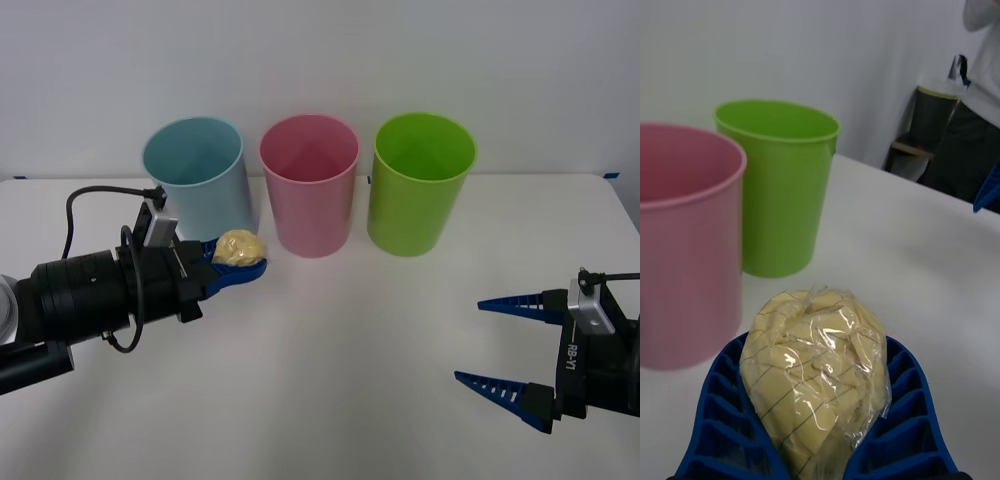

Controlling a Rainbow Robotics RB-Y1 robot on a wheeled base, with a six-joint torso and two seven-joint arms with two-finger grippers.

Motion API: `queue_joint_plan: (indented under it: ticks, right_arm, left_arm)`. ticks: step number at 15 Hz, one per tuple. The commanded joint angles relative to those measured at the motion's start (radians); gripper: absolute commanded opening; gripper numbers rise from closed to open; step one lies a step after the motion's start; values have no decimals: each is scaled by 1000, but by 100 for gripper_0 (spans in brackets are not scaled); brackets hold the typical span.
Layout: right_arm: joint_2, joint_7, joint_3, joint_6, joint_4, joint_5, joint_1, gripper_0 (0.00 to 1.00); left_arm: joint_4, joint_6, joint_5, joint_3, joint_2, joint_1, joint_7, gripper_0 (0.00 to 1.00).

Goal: Put cans in the blue bin and PET bottles in the pink bin and trash in the green bin.

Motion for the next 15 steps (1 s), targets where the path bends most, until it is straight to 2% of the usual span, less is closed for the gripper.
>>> queue_joint_plan:
  ticks: [1, 3, 7, 10, 13, 15]
  right_arm:
    - [0, 0, 0, 0, 0, 0, 0, 100]
    - [0, 0, 0, 0, 0, 0, 0, 100]
    - [0, 0, 0, 0, 0, 0, 0, 100]
    - [0, 0, 0, 0, 0, 0, 0, 100]
    - [0, 0, 0, 0, 0, 0, 0, 100]
    - [0, 0, 0, 0, 0, 0, 0, 100]
  left_arm:
    - [-4, 42, 53, 0, 7, -50, -18, 0]
    - [-18, 69, 160, -20, 36, -94, -20, 0]
    - [-94, 285, 369, -132, 143, -191, -30, 0]
    - [-94, 396, 404, -178, 162, -264, -4, 0]
    - [-48, 542, 481, -344, 234, -447, 49, 0]
    - [56, 585, 545, -454, 217, -616, 36, 0]
